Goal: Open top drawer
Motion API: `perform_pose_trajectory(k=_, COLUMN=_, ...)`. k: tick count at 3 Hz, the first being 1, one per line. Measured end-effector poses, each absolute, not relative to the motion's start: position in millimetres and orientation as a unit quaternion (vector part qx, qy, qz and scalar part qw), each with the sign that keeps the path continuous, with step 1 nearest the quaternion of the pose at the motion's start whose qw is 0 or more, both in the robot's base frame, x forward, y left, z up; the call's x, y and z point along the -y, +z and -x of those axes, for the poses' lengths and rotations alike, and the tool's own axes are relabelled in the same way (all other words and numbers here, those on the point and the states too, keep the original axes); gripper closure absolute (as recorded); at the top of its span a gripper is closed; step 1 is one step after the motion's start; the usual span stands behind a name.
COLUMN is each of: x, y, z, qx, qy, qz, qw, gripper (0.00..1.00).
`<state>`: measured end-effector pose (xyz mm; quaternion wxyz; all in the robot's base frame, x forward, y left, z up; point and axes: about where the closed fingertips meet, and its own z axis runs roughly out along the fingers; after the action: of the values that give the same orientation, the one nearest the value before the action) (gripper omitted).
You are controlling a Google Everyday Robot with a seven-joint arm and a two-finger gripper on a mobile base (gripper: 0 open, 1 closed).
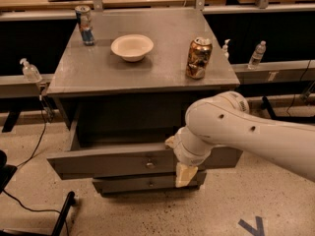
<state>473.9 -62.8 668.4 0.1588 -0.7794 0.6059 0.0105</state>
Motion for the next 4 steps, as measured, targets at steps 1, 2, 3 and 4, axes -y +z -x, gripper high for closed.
perform_pose_trajectory(k=1, x=62, y=681, z=-450, qx=-0.608, qy=0.018, qz=0.774, qw=0.174, gripper=0.26)
perform_pose_trajectory(k=2, x=61, y=693, z=-444, qx=-0.604, qy=0.013, qz=0.774, qw=0.189, gripper=0.26)
perform_pose_trajectory(k=3, x=69, y=726, z=-472, qx=-0.594, qy=-0.03, qz=0.767, qw=0.24, gripper=0.11)
perform_pose_trajectory(k=4, x=69, y=739, z=-483, qx=-0.588, qy=-0.046, qz=0.765, qw=0.259, gripper=0.0)
